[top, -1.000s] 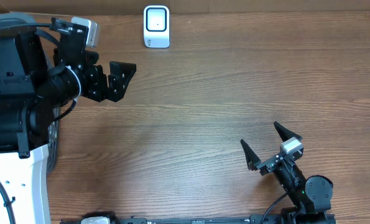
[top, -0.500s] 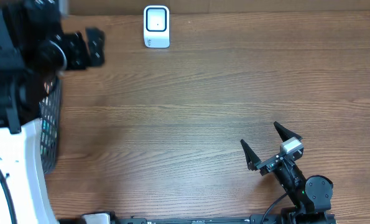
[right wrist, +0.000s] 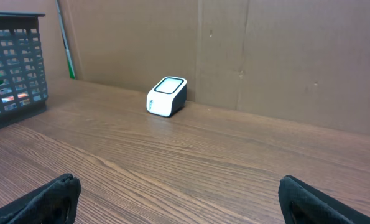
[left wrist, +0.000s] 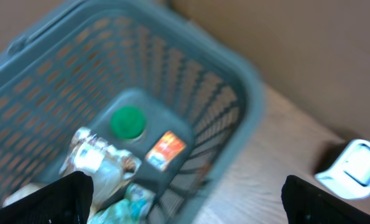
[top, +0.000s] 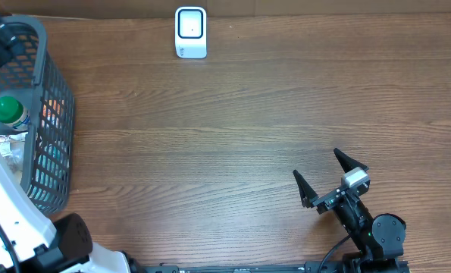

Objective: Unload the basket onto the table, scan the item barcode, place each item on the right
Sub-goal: 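Move the left gripper into the basket and grasp the green-lidded jar, then lift the jar out and carry it toward the white scanner, then set the jar down near the scanner and release it, then reach the left gripper into the basket and grasp the Kleenex pack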

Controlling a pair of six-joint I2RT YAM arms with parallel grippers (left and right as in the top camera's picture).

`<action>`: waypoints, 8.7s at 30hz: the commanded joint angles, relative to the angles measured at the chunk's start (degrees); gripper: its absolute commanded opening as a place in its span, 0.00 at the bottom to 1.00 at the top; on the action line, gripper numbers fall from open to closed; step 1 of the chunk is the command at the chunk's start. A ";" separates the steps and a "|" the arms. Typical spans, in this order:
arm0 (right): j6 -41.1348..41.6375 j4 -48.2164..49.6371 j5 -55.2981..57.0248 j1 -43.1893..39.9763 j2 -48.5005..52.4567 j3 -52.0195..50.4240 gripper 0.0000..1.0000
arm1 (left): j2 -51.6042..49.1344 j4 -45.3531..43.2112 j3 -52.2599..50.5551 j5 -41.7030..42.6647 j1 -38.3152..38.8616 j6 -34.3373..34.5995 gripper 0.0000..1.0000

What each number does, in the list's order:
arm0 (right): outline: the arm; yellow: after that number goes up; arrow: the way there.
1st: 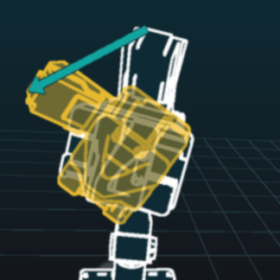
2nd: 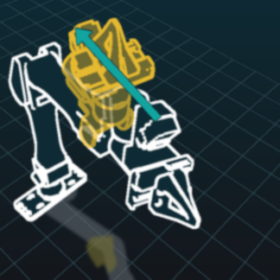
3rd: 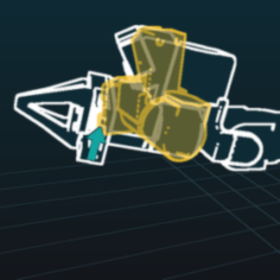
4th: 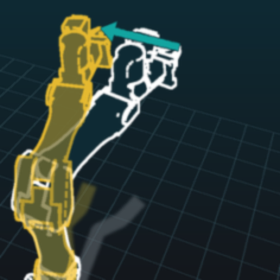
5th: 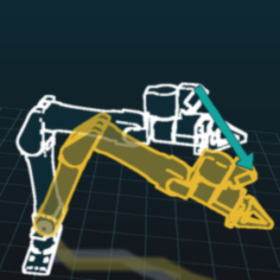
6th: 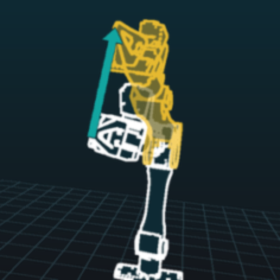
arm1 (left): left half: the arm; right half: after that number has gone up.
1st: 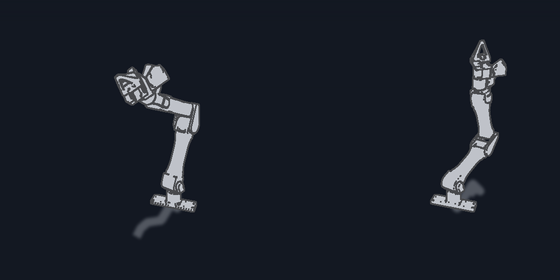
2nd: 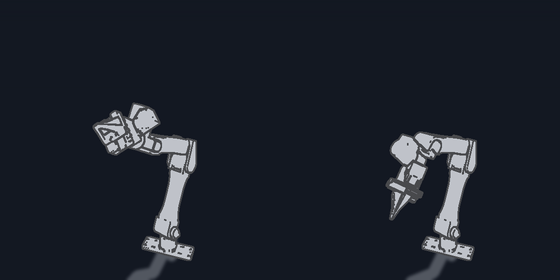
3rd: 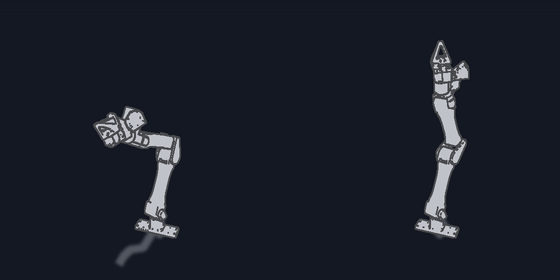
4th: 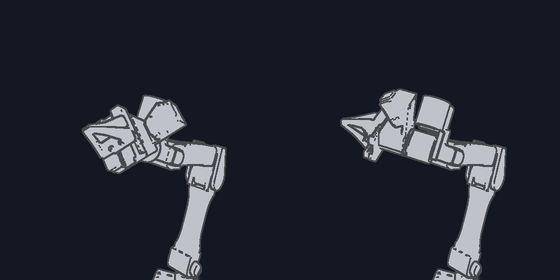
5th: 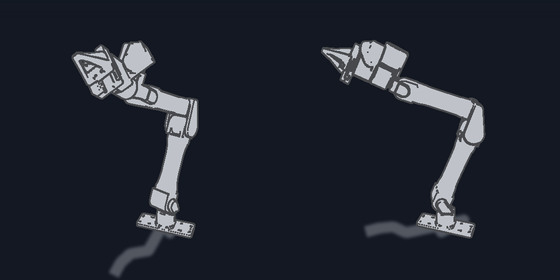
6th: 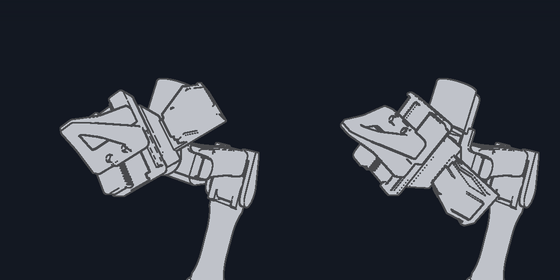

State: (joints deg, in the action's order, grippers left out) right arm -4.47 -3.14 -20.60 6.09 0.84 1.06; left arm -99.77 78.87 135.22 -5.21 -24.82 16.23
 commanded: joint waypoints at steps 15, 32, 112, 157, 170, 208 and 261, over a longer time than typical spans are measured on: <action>0.13 0.07 -0.04 0.33 -0.68 -0.61 1.00 | -6.73 -5.09 -13.94 -8.09 -2.14 7.19 0.97; 0.13 0.07 -0.04 0.33 -0.68 -0.61 1.00 | -7.17 -16.85 -21.27 -12.22 -2.27 5.33 0.99; 0.13 0.07 -0.04 0.33 -0.68 -0.61 1.00 | -6.91 -28.17 -22.56 4.39 -11.82 -1.77 0.60; 0.13 0.04 -0.04 0.33 -0.68 -0.61 1.00 | -29.24 -11.37 -22.73 8.22 52.22 -3.76 0.64; 0.13 0.07 -0.04 0.33 -0.68 -0.61 1.00 | -30.25 -13.29 -23.87 4.66 53.88 -3.78 0.70; 0.13 0.07 -0.04 0.33 -0.68 -0.61 1.00 | 9.42 -4.92 -13.18 -6.10 25.24 3.87 1.00; 0.13 0.07 -0.04 0.33 -0.68 -0.61 1.00 | -12.94 -23.15 -53.00 6.75 -12.31 -6.73 0.53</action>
State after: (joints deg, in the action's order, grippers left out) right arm -4.49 -3.16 -20.60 6.09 0.84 1.06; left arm -111.07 54.72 82.72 0.71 -37.28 7.99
